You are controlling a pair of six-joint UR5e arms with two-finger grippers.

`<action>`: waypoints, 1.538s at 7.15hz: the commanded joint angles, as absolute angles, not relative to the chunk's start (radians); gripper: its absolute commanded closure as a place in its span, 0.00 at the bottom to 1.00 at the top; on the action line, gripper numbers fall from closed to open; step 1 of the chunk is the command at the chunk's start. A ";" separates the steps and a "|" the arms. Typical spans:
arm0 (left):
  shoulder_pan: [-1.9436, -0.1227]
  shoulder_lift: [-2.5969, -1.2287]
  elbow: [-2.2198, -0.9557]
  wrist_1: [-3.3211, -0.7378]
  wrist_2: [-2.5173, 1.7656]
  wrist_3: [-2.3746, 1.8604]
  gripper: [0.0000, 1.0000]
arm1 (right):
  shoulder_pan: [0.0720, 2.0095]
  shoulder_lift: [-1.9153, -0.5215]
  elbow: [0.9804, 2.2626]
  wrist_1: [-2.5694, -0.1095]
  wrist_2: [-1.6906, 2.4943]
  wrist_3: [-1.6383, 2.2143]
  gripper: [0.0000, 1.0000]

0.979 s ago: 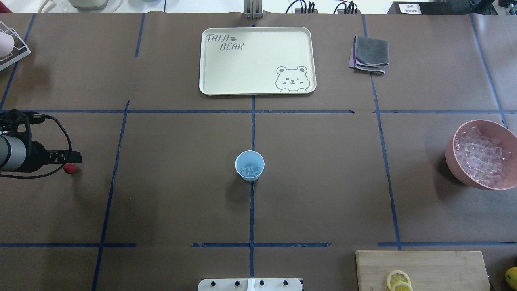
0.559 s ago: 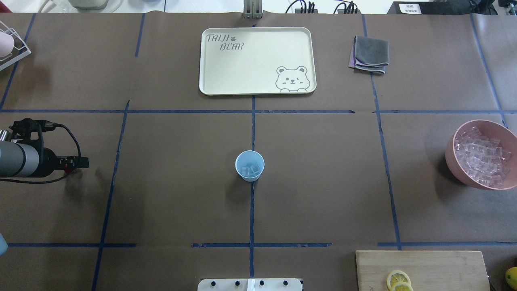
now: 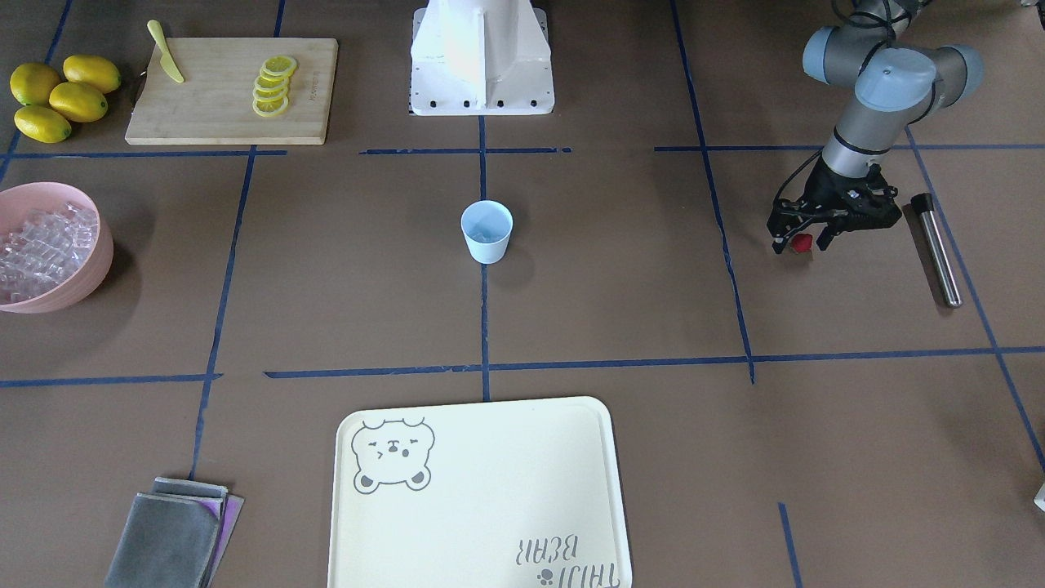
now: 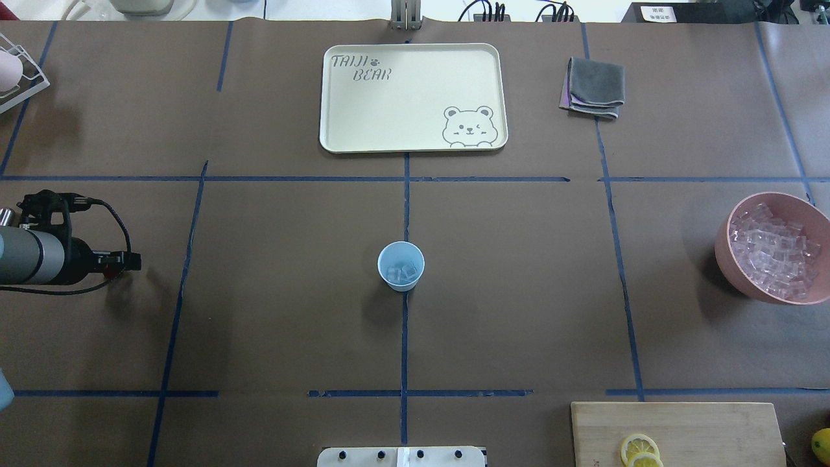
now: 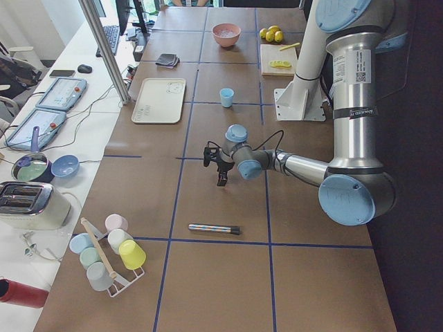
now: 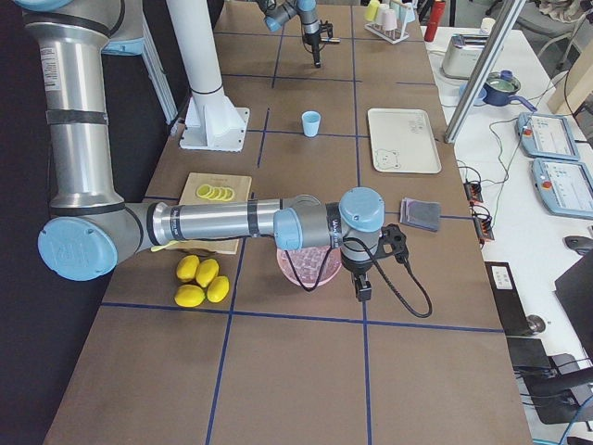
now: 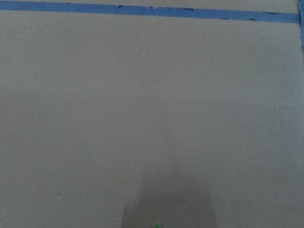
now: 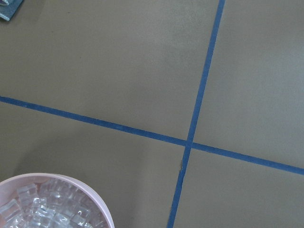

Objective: Mash ice and strawberries in cup
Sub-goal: 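Close the left gripper on the strawberry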

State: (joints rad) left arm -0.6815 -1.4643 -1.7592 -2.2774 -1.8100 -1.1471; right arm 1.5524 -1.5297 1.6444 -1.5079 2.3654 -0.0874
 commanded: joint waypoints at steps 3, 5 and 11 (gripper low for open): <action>-0.684 -1.453 -1.775 -2.276 -1.810 -1.146 0.32 | 1.552 -1.528 1.644 -1.508 2.364 -0.087 0.01; -0.684 -1.450 -1.776 -2.276 -1.809 -1.149 0.57 | 1.552 -1.528 1.644 -1.508 2.365 -0.087 0.01; -0.727 -1.422 -1.970 -2.130 -1.914 -1.138 1.00 | 1.552 -1.528 1.649 -1.508 2.365 -0.086 0.01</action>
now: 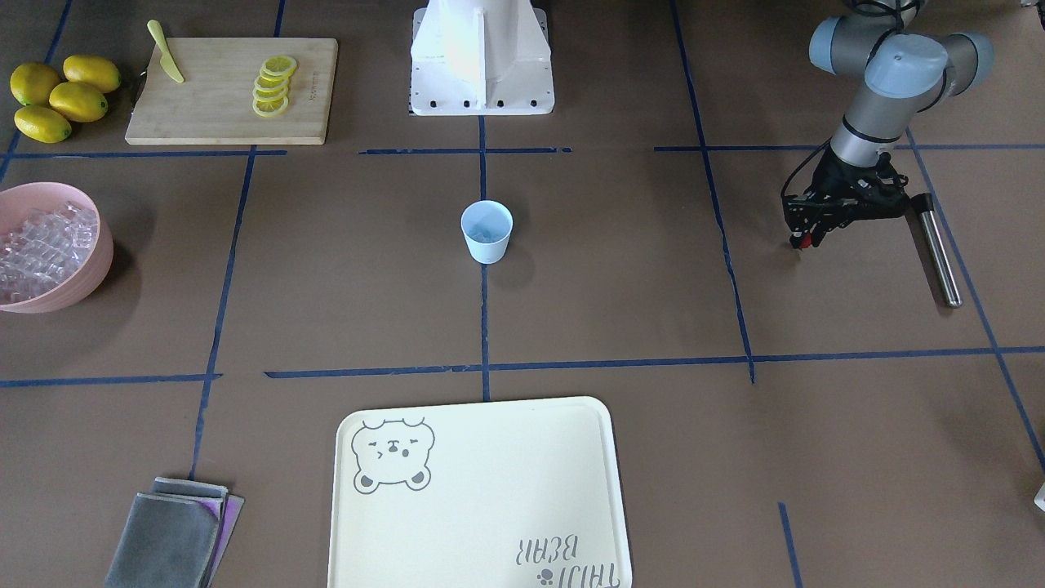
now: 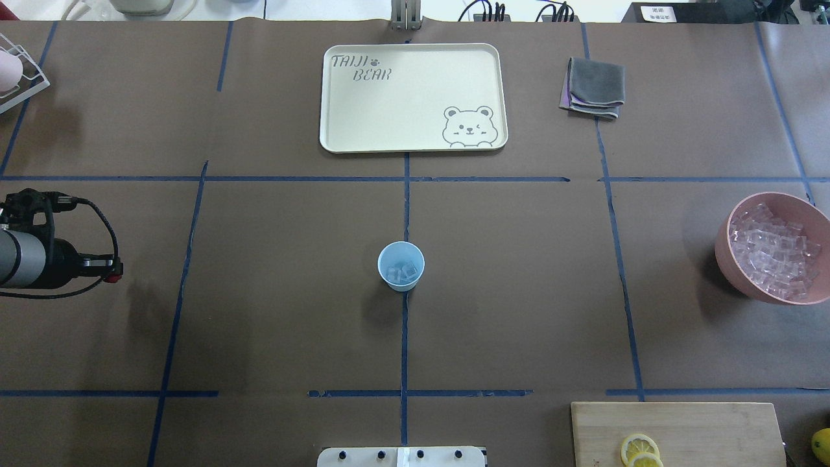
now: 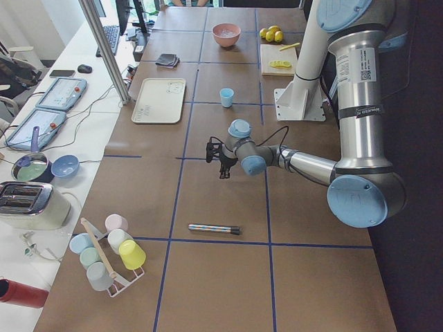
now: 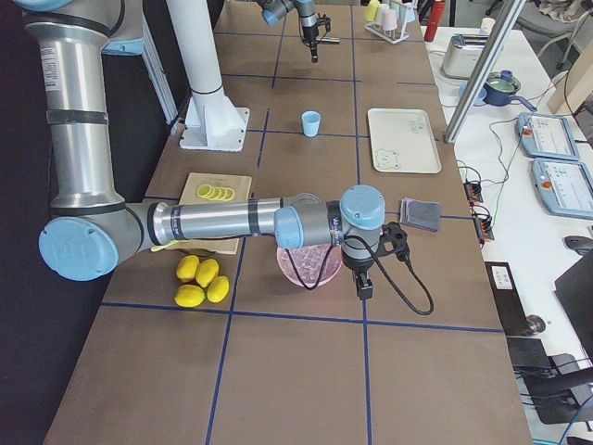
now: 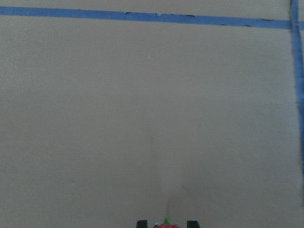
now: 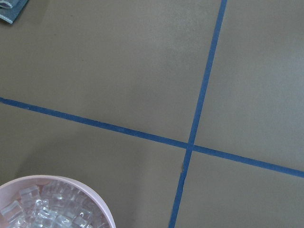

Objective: Mash ice and strawberries in cup
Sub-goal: 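Close the left gripper on the strawberry, then carry the strawberry with the left gripper over the light-blue cup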

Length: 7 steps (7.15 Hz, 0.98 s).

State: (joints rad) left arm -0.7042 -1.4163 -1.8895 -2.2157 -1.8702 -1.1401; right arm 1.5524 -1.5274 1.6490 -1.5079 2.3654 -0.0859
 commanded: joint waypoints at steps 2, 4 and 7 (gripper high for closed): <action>-0.726 -1.580 -2.090 -1.833 -1.919 -1.152 1.00 | 1.552 -1.532 1.641 -1.509 2.367 -0.084 0.01; -0.704 -1.920 -2.074 -1.535 -1.919 -1.283 1.00 | 1.552 -1.540 1.634 -1.511 2.365 -0.087 0.01; -0.585 -2.275 -1.865 -1.440 -1.910 -1.491 1.00 | 1.557 -1.572 1.626 -1.488 2.365 -0.091 0.01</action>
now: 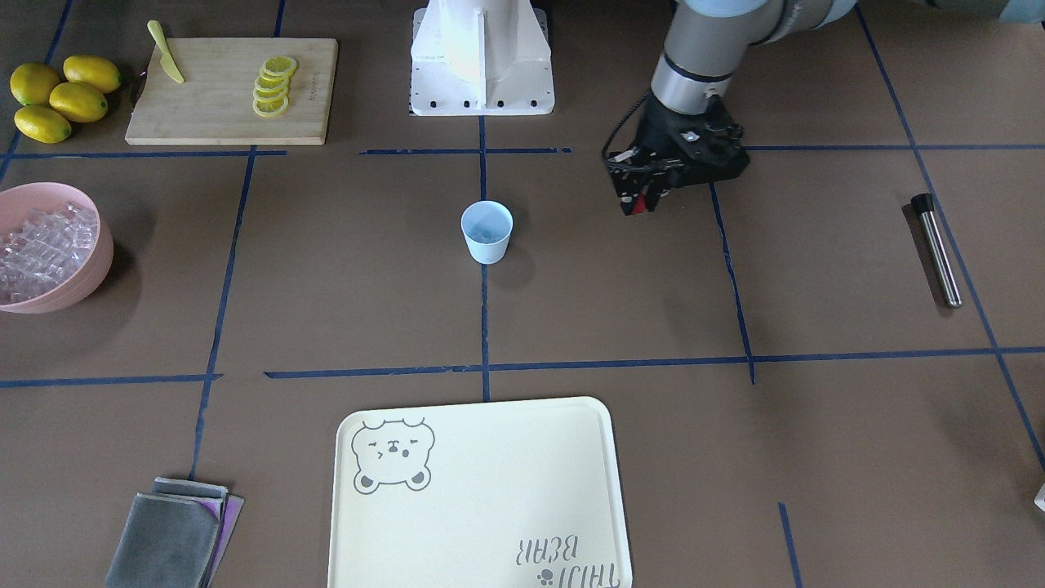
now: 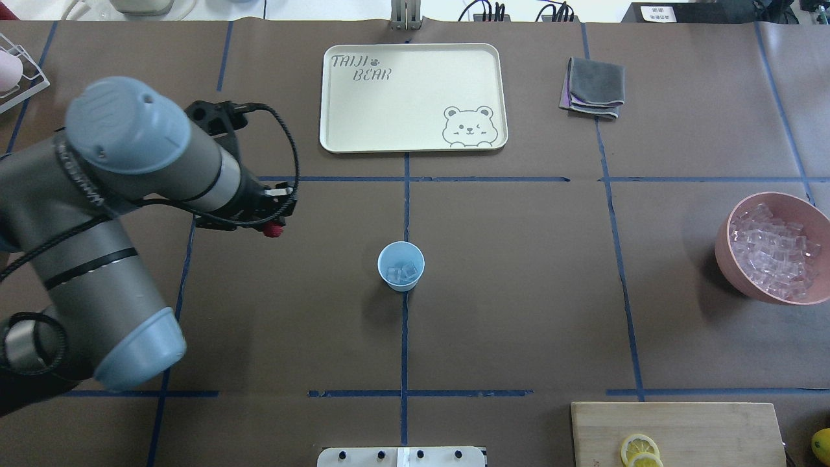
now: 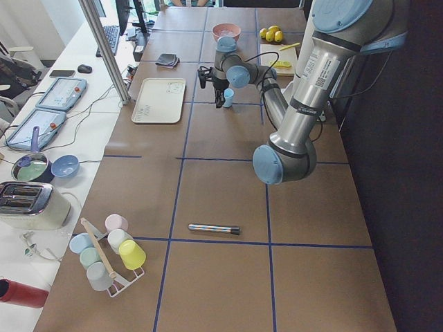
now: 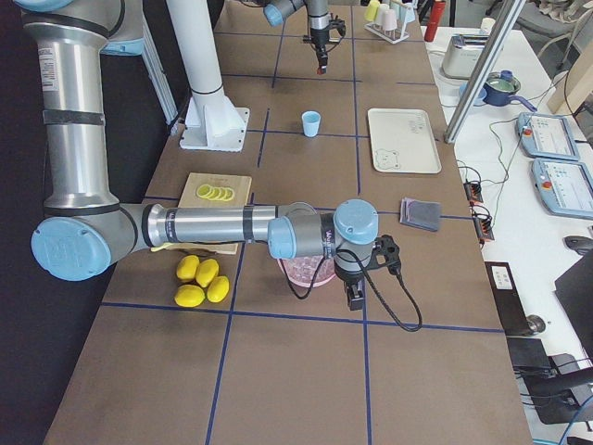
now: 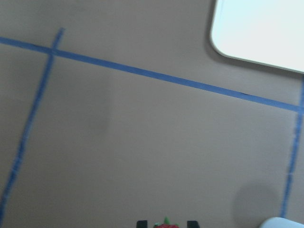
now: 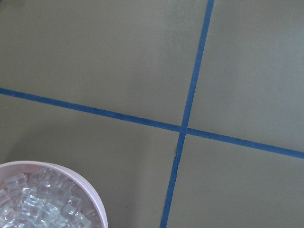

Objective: Mash ice and strawberries in cup
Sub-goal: 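Carry the strawberry with the left gripper over the light-blue cup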

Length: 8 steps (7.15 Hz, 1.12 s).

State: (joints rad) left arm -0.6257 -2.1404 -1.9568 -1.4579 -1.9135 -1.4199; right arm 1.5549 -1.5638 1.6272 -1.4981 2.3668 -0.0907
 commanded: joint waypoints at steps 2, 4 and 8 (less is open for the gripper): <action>-0.525 -2.376 -1.741 -1.468 -1.859 -1.525 1.00 | 1.557 -1.572 1.626 -1.488 2.365 -0.091 0.01; -0.506 -2.399 -1.663 -1.543 -1.859 -1.539 1.00 | 1.557 -1.572 1.628 -1.488 2.365 -0.089 0.01; -0.465 -2.393 -1.652 -1.554 -1.853 -1.540 1.00 | 1.557 -1.572 1.628 -1.488 2.364 -0.090 0.01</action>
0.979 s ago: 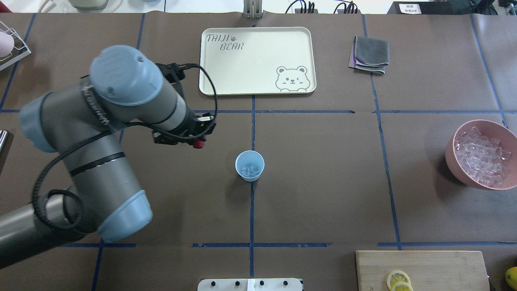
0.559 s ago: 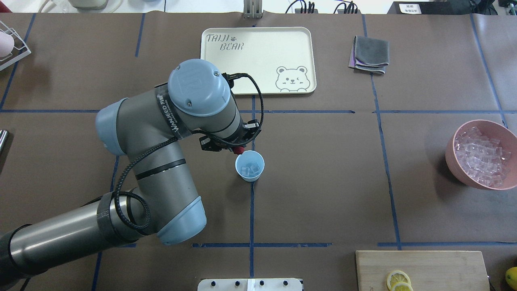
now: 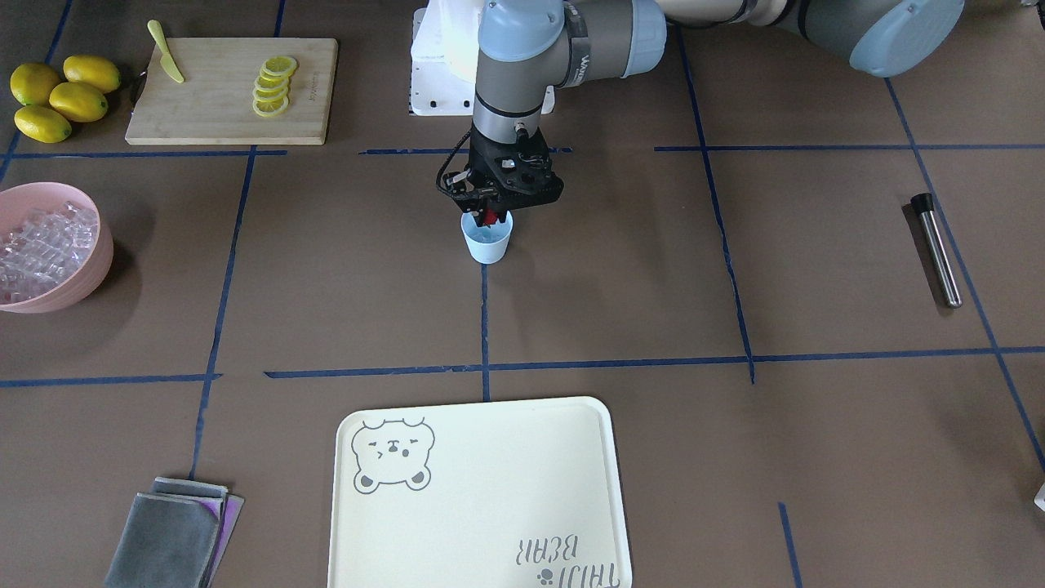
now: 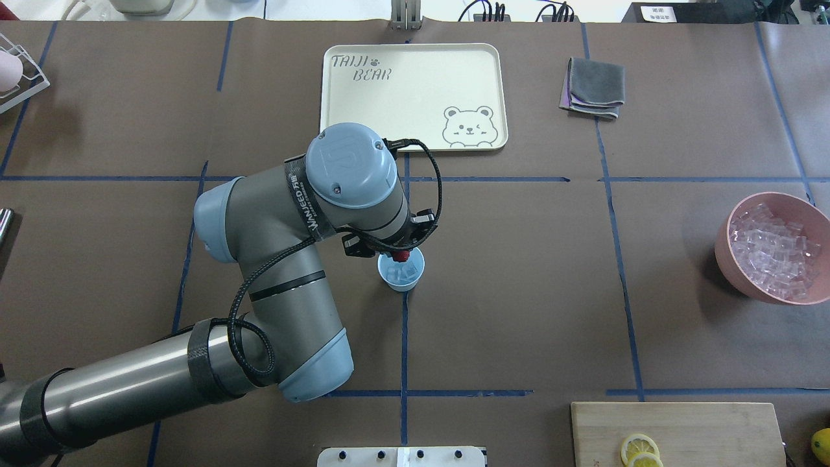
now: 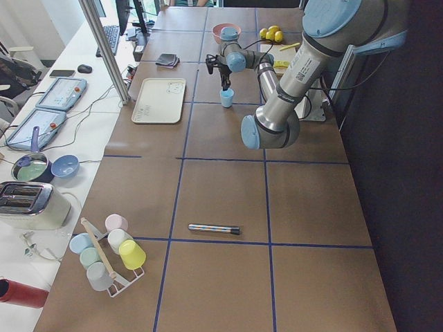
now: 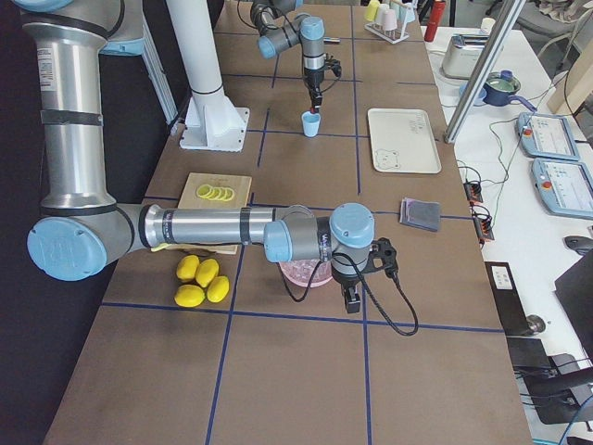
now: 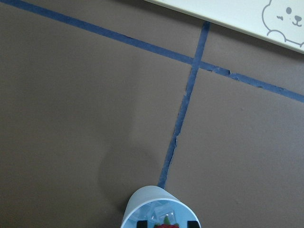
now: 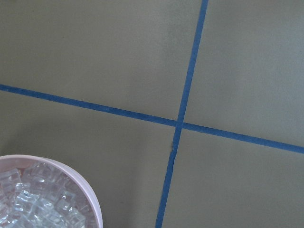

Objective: Mash ice and strawberries in cup
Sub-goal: 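Open the left gripper to drop the strawberry into the cup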

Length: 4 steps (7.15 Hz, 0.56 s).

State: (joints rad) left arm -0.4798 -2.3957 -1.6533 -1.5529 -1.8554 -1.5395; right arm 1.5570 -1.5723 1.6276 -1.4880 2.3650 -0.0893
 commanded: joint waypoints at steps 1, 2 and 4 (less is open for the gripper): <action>-0.462 -2.391 -1.652 -1.554 -1.853 -1.540 0.98 | 1.557 -1.572 1.628 -1.488 2.364 -0.091 0.01; -0.462 -2.391 -1.654 -1.554 -1.853 -1.539 0.92 | 1.557 -1.572 1.629 -1.486 2.364 -0.089 0.01; -0.463 -2.388 -1.654 -1.554 -1.853 -1.532 0.63 | 1.557 -1.569 1.629 -1.488 2.364 -0.089 0.01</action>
State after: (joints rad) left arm -0.4626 -2.3901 -1.6534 -1.5539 -1.8531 -1.5353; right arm 1.5570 -1.5717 1.6288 -1.4876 2.3639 -0.0892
